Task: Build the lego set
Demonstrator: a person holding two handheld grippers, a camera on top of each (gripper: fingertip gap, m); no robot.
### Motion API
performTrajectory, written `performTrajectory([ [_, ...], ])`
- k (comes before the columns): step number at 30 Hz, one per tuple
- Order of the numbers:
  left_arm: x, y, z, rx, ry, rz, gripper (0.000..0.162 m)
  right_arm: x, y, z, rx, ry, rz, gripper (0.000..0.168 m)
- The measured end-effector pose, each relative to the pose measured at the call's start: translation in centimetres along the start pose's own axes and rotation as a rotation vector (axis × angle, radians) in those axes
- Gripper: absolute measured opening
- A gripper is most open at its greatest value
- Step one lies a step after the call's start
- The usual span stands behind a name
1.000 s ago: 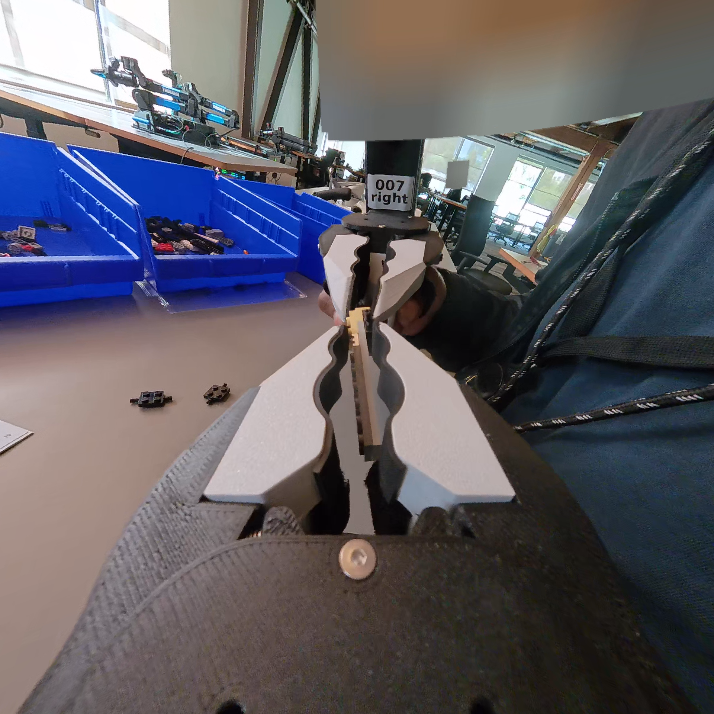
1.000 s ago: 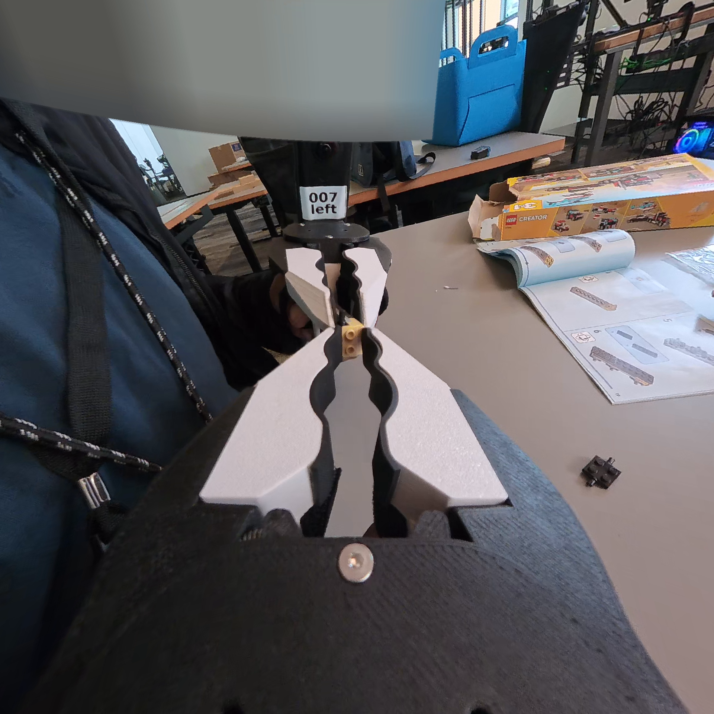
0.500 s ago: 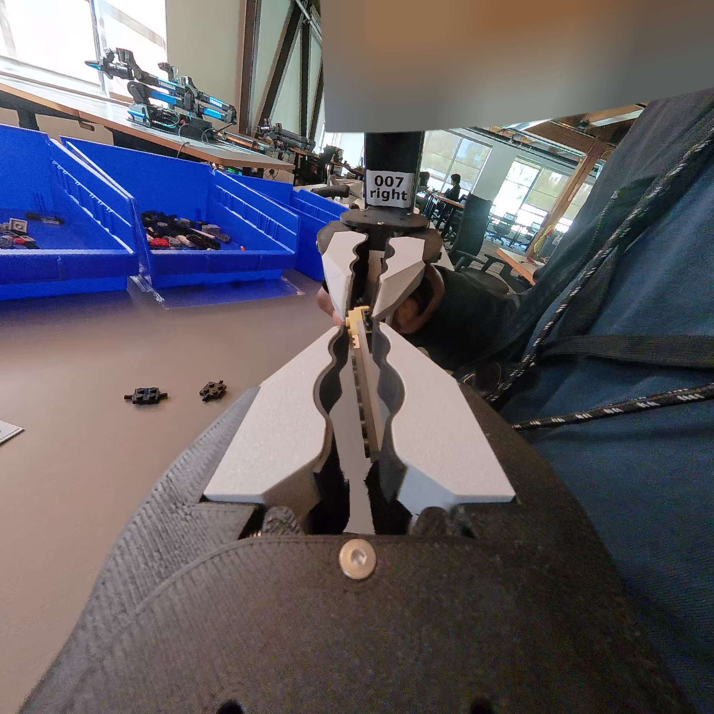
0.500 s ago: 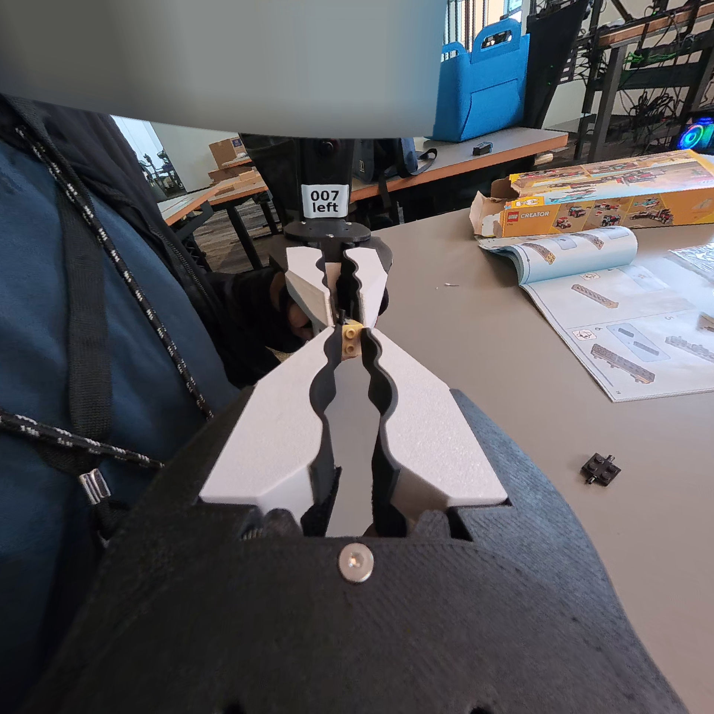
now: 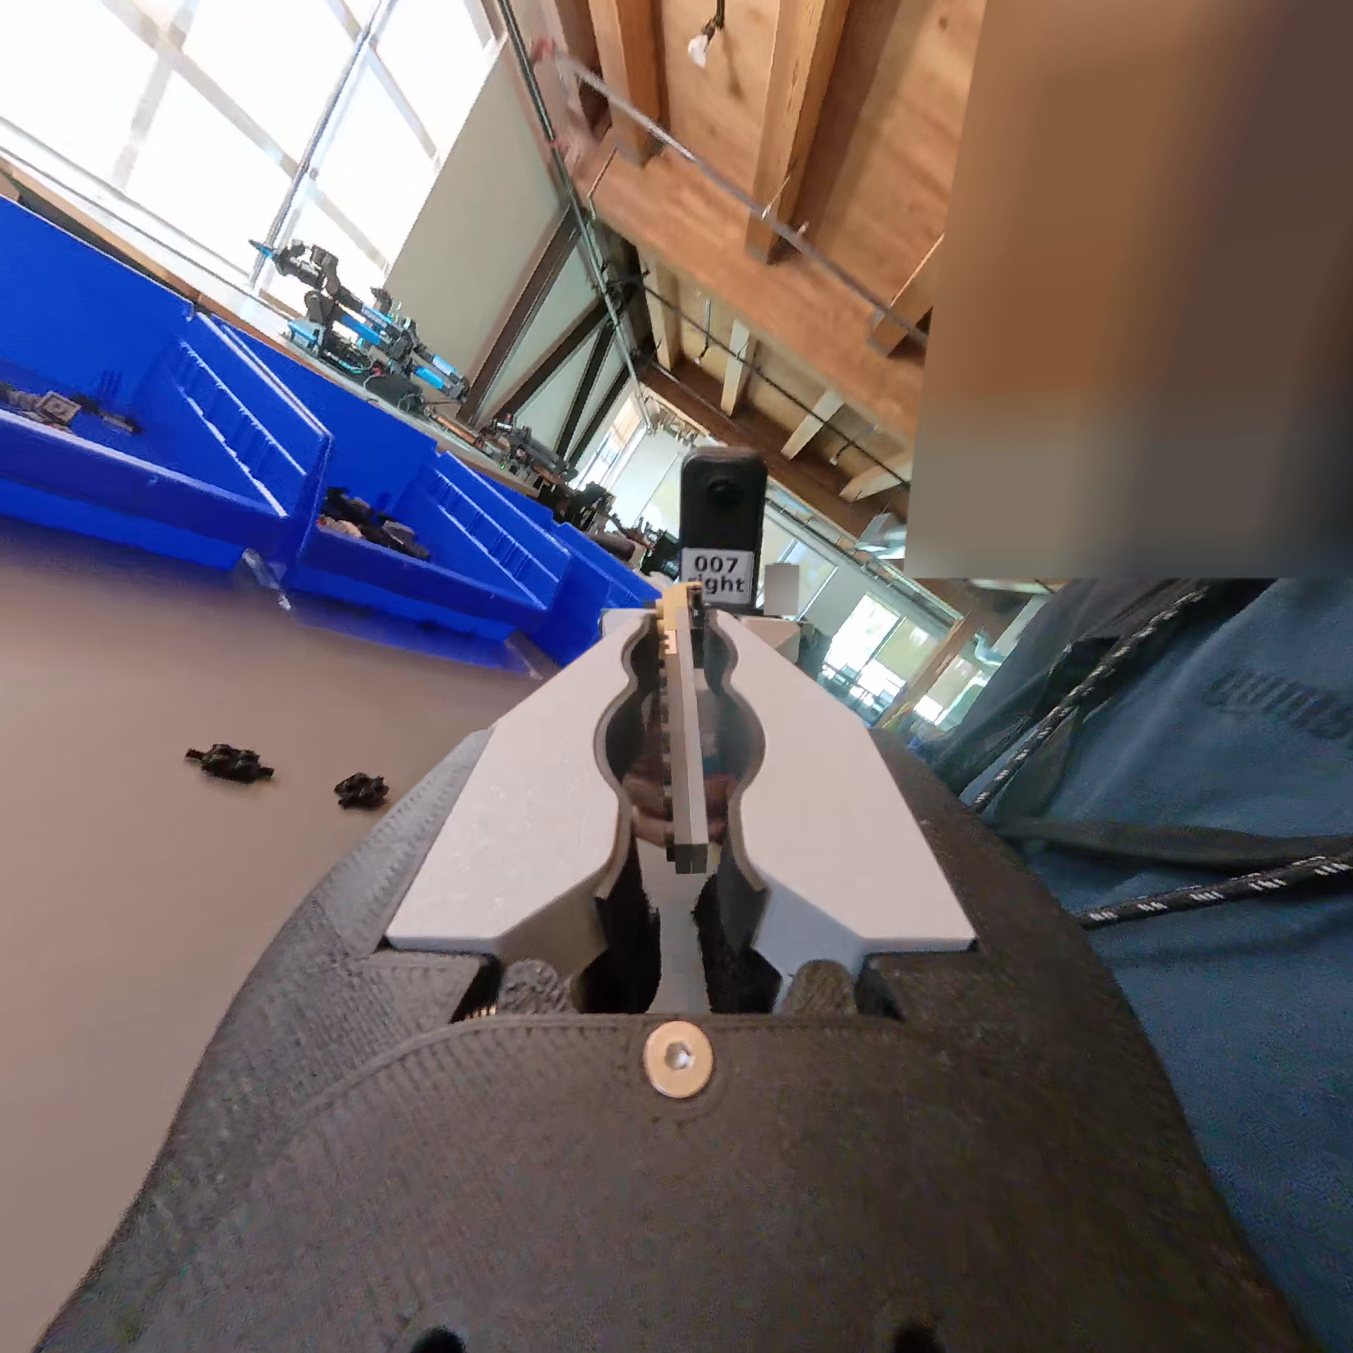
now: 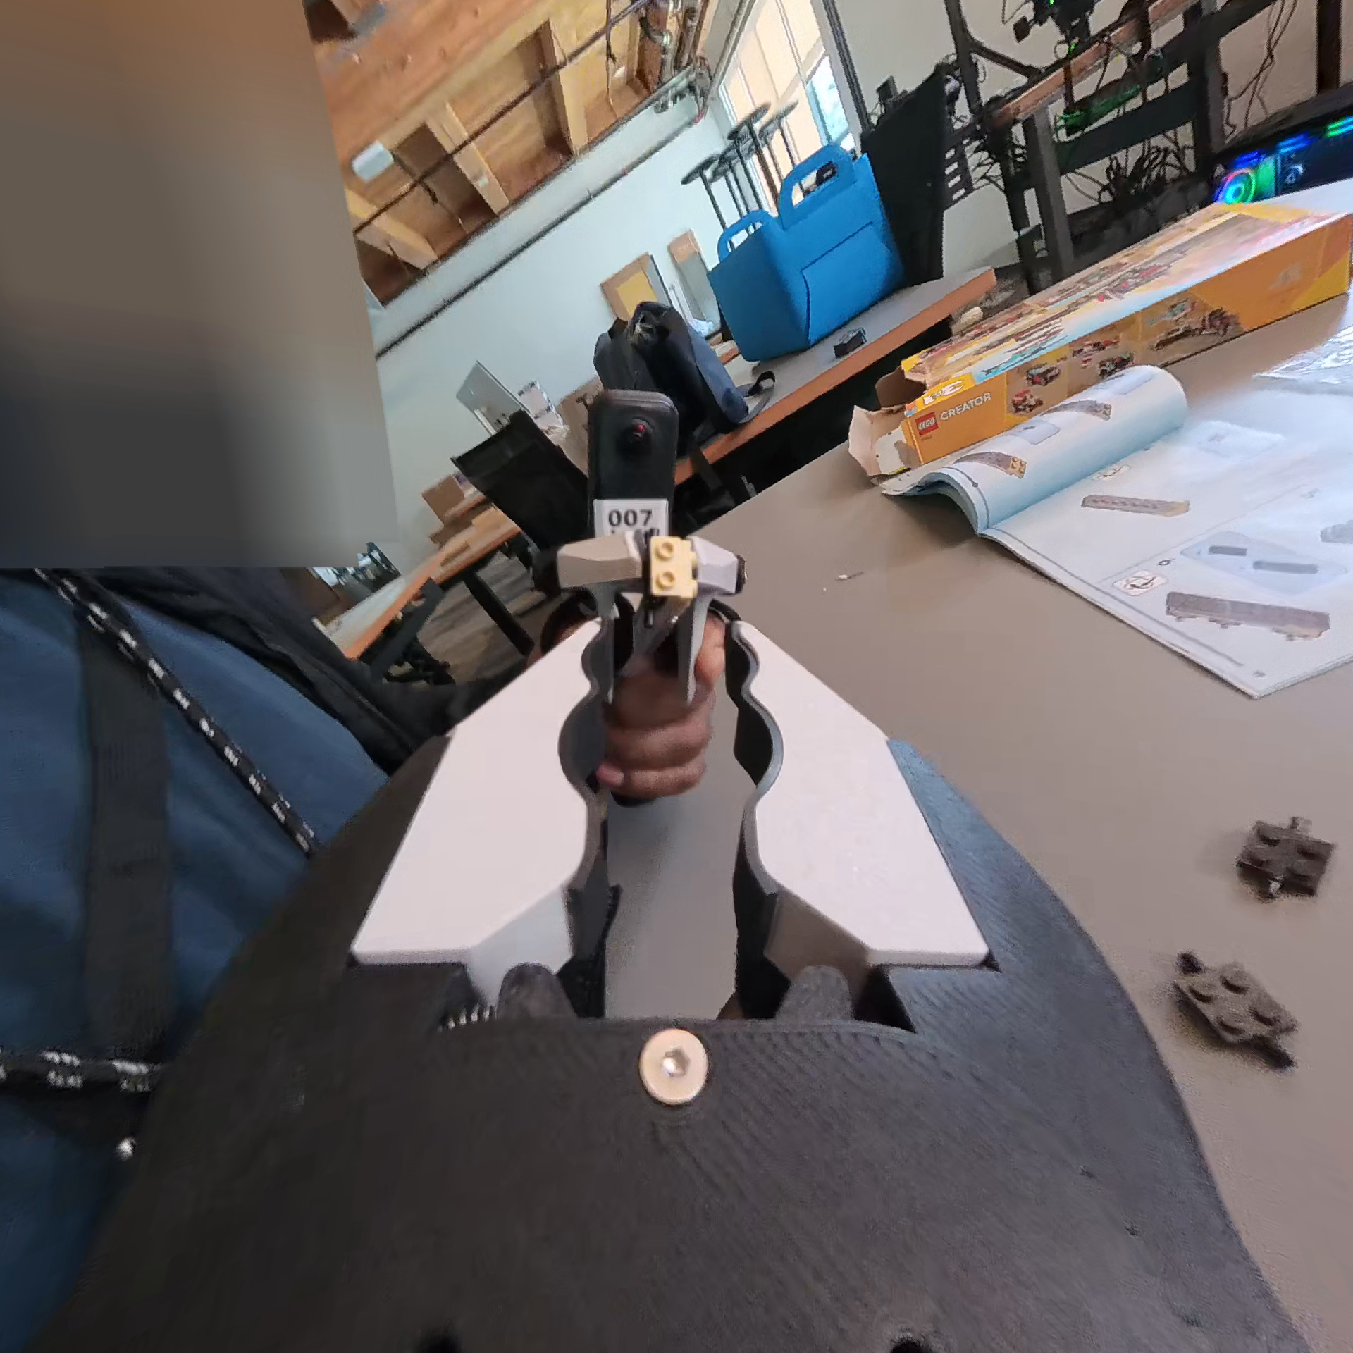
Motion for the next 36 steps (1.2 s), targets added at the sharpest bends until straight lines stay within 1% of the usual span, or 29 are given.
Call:
performTrajectory([
  [2,-0.2,0.2,0.0,-0.013,-0.012,-0.017,0.011,-0.1,0.3,0.2,0.027,0.034,-0.045,0.026],
  [4,-0.4,0.5,-0.2,-0.027,-0.020,-0.023,0.011,0.0,0.3,0.3,0.027,0.048,-0.080,0.018],
  [6,-0.5,0.7,-0.3,-0.041,-0.028,-0.031,0.010,0.0,0.1,0.3,0.026,0.053,-0.103,0.013],
  [12,-0.7,0.8,-0.4,-0.074,-0.063,-0.035,0.011,-0.1,0.0,0.5,0.041,0.043,-0.129,0.013],
  [18,-0.8,0.8,-0.4,-0.084,-0.083,-0.023,0.012,-0.3,-0.1,0.5,0.049,0.042,-0.117,0.012],
  [29,-0.9,0.8,0.1,-0.036,-0.100,0.021,0.011,-0.6,-0.3,-0.2,0.024,0.080,-0.072,0.011],
  [31,-0.8,0.9,0.1,-0.015,-0.080,0.062,0.013,-0.5,-0.5,-0.5,0.023,0.082,-0.043,0.011],
  [32,-0.7,0.9,0.0,-0.002,-0.060,0.079,0.019,-0.4,-0.7,-0.5,0.016,0.073,-0.030,0.012],
  [33,-0.7,0.9,-0.1,0.007,-0.039,0.095,0.022,-0.3,-0.9,-0.6,0.011,0.060,-0.021,0.012],
  [36,-0.5,1.0,-0.3,0.025,-0.005,0.118,0.025,-0.1,-1.1,-0.5,-0.011,0.018,0.020,0.012],
])
Point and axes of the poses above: each gripper's, where its closed fingertips meet, y out along the fingers, x out of its top, z = x × y across the jaws, the point moved 9 cm from there along -y, back along the fingers, and after that the axes turned 4 degrees about -y, right-handed, at the moved point
